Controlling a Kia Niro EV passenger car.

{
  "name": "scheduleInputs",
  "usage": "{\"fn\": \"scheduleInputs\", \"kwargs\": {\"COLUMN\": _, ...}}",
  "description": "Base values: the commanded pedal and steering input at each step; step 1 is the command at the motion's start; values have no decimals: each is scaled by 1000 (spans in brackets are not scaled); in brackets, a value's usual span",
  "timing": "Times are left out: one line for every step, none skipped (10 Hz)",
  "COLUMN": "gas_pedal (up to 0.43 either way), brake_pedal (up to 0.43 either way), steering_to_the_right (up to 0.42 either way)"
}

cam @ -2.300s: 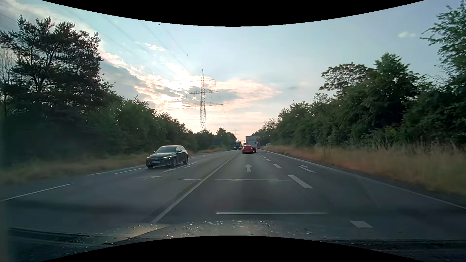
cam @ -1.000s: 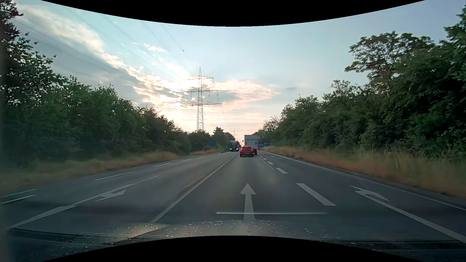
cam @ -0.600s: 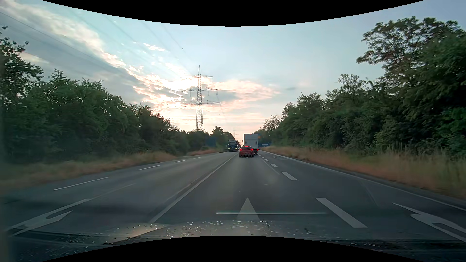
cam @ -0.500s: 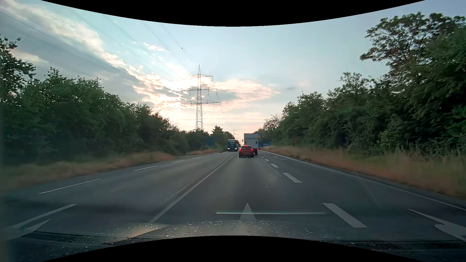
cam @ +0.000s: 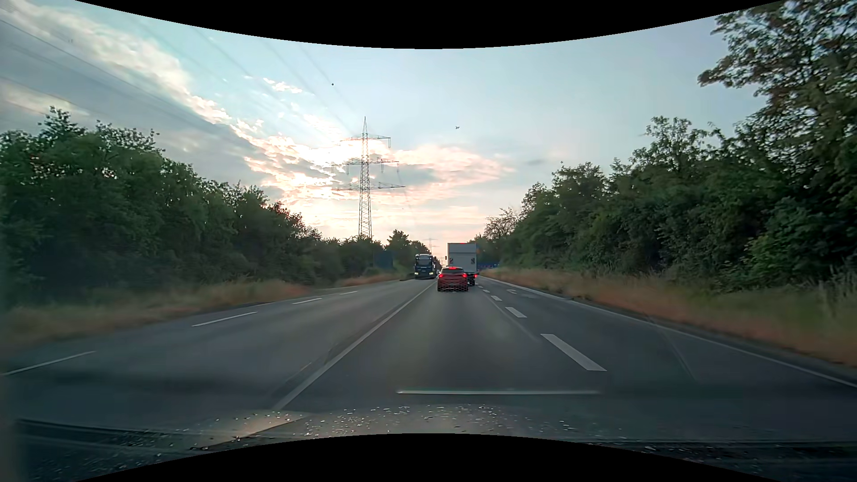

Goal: Follow the waypoints while adhering to traffic rules and regulations

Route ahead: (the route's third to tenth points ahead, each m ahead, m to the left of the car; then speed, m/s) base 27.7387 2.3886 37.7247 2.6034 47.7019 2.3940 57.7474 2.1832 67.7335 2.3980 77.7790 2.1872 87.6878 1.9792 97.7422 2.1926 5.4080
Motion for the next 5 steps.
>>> {"fn": "scheduleInputs", "kwargs": {"gas_pedal": 0, "brake_pedal": 0, "steering_to_the_right": -5}}
{"fn": "scheduleInputs", "kwargs": {"gas_pedal": 0, "brake_pedal": 0, "steering_to_the_right": -5}}
{"fn": "scheduleInputs", "kwargs": {"gas_pedal": 0, "brake_pedal": 0, "steering_to_the_right": -5}}
{"fn": "scheduleInputs", "kwargs": {"gas_pedal": 0, "brake_pedal": 0, "steering_to_the_right": -5}}
{"fn": "scheduleInputs", "kwargs": {"gas_pedal": 0, "brake_pedal": 0, "steering_to_the_right": -5}}
